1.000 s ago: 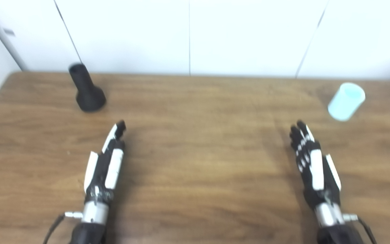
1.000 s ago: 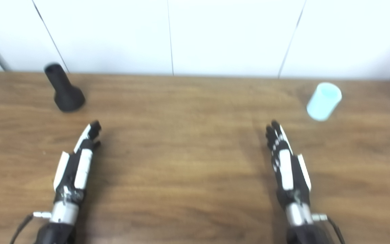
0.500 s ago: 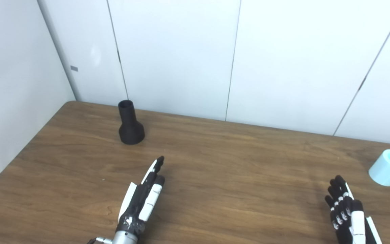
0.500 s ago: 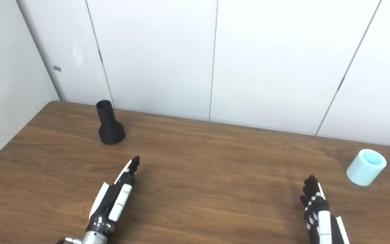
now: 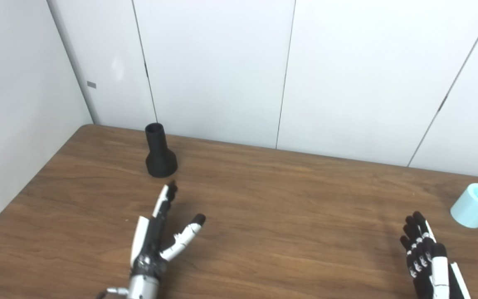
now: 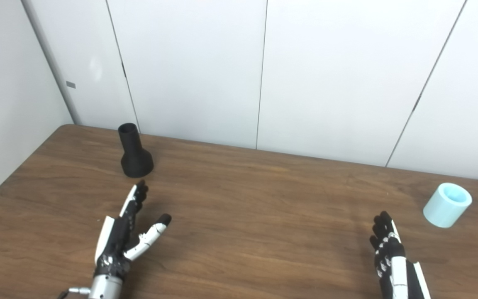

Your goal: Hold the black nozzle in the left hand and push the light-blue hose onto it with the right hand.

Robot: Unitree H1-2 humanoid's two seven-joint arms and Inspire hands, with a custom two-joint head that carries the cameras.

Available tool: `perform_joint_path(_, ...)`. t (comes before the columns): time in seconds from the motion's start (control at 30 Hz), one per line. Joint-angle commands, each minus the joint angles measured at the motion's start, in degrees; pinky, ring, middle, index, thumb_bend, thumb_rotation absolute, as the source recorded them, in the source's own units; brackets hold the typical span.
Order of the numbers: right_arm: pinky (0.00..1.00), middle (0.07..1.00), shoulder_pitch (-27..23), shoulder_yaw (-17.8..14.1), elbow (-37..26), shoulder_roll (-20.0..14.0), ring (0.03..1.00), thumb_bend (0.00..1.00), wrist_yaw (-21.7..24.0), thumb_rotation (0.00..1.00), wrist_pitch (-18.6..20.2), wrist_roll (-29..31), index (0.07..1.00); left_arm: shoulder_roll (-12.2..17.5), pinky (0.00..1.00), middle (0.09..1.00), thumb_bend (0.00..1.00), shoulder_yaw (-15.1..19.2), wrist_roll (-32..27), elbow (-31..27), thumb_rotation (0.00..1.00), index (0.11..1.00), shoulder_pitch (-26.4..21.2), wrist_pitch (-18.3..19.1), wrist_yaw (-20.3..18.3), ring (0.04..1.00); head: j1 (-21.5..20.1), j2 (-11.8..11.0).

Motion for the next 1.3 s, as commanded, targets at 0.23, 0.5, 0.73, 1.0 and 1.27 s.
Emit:
perform_joint_path(0.23,1.0,0.968,2.38,0.14,7.35,0.87,1.0,0.54,0.31,0.97,-2.06,-0.26,1.0,7.63,0.91,0.945,0.86,6.64,4.46,0.75,0.36,0.975,-12.22,7.54,5.01,0.939,-0.71,-0.11)
perform_joint_path(0.5,1.0,0.967,2.24,1.31,7.48,-0.12,0.968,0.5,1.27,0.93,-1.81,-1.29,1.0,14.34,0.96,0.983,0.9,7.01,5.99,10.27,0.37,0.999,-19.09,9.7,4.66,0.982,-0.62,-0.13)
perform_joint_path(0.73,0.99,0.961,2.07,1.53,7.68,0.03,0.945,0.51,0.87,0.92,-1.91,-1.98,1.0,18.82,0.9,1.0,0.93,2.68,10.4,17.16,0.42,1.0,-23.75,14.27,3.53,0.998,-0.91,0.24)
perform_joint_path(1.0,0.98,0.955,1.97,1.69,7.66,0.42,0.944,0.52,0.9,0.92,-1.79,-1.92,1.0,20.53,1.0,1.0,1.0,-2.52,14.03,25.79,0.46,1.0,-29.22,18.91,3.87,1.0,-1.39,0.66)
perform_joint_path(1.27,1.0,0.953,2.0,2.04,7.74,0.75,0.951,0.53,0.67,0.92,-1.72,-2.36,1.0,22.11,1.0,0.998,1.0,-10.77,19.09,31.13,0.54,1.0,-34.15,22.76,1.04,1.0,-2.27,0.86)
